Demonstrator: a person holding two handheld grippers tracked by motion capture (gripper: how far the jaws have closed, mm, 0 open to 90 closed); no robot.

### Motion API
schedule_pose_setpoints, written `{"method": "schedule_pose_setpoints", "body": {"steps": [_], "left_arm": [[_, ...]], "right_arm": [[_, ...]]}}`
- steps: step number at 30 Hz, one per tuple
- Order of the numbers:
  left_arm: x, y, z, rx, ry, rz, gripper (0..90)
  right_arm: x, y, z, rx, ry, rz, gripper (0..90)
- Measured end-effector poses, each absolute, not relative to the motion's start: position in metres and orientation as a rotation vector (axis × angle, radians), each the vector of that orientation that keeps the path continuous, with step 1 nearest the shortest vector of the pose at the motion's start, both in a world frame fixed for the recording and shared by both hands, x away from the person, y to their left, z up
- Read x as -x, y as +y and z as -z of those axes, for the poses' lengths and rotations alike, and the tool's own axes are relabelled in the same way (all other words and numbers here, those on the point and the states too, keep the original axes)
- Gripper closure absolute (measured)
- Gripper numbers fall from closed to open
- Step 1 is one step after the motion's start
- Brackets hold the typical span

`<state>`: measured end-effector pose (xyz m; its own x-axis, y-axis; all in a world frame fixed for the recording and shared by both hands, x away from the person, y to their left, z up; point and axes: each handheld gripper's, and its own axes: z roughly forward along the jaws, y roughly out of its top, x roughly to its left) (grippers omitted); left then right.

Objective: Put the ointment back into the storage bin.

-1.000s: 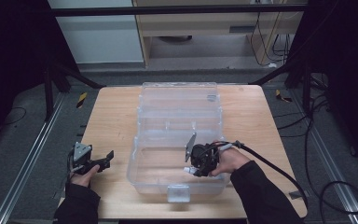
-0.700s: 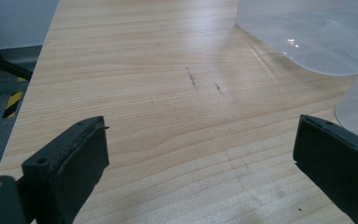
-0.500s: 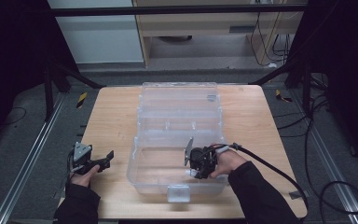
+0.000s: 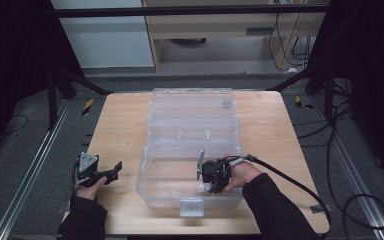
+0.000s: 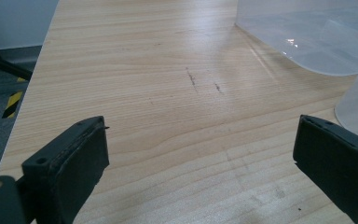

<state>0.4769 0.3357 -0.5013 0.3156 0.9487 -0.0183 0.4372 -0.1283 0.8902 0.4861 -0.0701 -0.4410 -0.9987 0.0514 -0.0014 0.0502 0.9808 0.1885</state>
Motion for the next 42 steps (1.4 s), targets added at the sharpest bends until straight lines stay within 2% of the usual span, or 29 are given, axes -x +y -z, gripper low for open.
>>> {"method": "schedule_pose_setpoints", "body": {"steps": [19, 29, 42], "left_arm": [[-0.477, 0.336, 0.501, -1.721, 1.256, -0.747, 2.7], [-0.477, 0.336, 0.501, -1.721, 1.256, -0.746, 2.7], [-0.477, 0.336, 0.501, -1.72, 1.258, -0.747, 2.7]], "right_arm": [[-0.485, -0.067, 0.448, -0.095, 3.134, -0.27, 68.5], [-0.484, -0.072, 0.439, -0.129, 3.1, -0.305, 67.2], [-0.477, -0.114, 0.391, -0.398, 2.864, -0.76, 53.2]]}}
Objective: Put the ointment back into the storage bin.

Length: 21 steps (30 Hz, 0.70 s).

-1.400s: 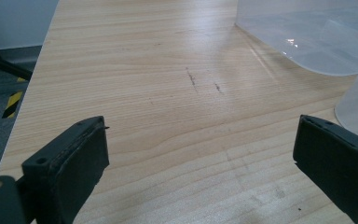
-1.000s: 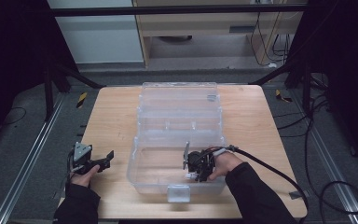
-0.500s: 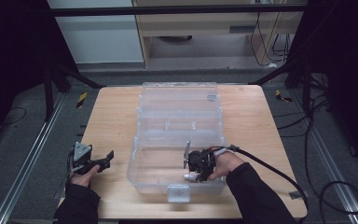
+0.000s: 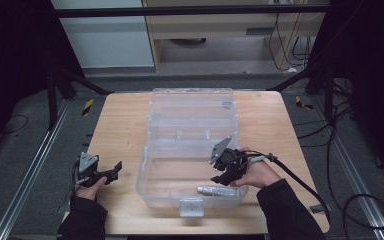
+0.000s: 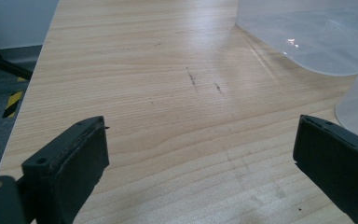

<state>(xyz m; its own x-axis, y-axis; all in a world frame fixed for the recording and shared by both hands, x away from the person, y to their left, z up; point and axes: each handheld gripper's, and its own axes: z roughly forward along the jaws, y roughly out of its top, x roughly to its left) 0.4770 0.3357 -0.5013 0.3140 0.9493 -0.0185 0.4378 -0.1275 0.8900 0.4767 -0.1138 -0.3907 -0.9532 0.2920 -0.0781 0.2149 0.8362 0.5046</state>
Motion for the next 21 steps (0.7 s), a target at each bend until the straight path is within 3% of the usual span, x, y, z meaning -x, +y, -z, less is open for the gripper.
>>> {"method": "schedule_pose_setpoints", "body": {"steps": [10, 21], "left_arm": [[-0.477, 0.335, 0.501, -1.721, 1.259, -0.75, 2.7], [-0.477, 0.335, 0.501, -1.721, 1.261, -0.753, 2.7]], "right_arm": [[-0.461, -0.162, 0.376, -0.664, 2.591, -1.088, 41.8], [-0.448, -0.213, 0.381, -0.911, 2.323, -1.232, 30.0]]}}
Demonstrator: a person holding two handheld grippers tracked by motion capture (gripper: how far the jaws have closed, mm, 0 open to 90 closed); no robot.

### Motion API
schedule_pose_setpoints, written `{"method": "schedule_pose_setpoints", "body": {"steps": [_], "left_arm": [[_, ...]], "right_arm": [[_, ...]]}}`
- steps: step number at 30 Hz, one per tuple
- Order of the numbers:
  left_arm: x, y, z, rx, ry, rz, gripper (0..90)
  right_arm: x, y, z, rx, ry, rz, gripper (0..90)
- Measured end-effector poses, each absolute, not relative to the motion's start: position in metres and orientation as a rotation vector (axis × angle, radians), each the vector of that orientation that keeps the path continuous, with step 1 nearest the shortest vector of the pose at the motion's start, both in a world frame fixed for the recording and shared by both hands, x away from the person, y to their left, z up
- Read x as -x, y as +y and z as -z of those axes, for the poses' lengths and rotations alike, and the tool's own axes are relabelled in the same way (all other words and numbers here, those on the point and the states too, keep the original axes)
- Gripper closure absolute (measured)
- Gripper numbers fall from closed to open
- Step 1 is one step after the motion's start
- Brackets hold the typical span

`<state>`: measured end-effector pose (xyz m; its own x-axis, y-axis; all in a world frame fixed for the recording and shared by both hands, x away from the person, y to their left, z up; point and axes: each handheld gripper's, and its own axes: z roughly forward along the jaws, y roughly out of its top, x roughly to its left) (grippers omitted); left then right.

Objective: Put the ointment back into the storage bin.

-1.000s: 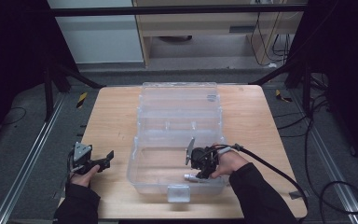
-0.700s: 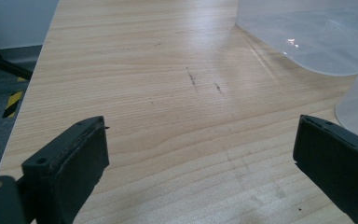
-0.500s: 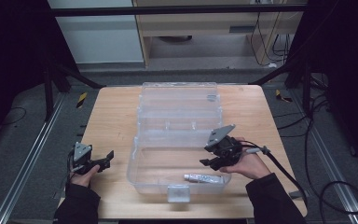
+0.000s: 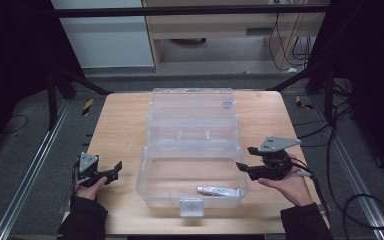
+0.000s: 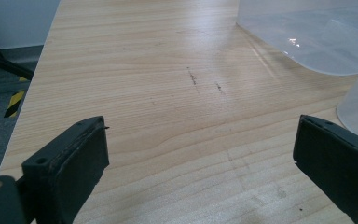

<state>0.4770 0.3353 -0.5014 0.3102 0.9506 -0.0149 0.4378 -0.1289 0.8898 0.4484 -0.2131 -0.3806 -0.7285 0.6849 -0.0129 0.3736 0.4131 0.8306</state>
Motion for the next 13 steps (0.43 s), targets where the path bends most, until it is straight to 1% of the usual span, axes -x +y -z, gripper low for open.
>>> {"method": "schedule_pose_setpoints", "body": {"steps": [3, 13], "left_arm": [[-0.477, 0.335, 0.501, -1.721, 1.26, -0.753, 2.7], [-0.477, 0.335, 0.501, -1.724, 1.256, -0.755, 2.7]], "right_arm": [[-0.45, -0.227, 0.388, -0.993, 2.235, -1.204, 24.7], [-0.464, -0.26, 0.419, -1.234, 2.113, -1.107, 19.8]]}}
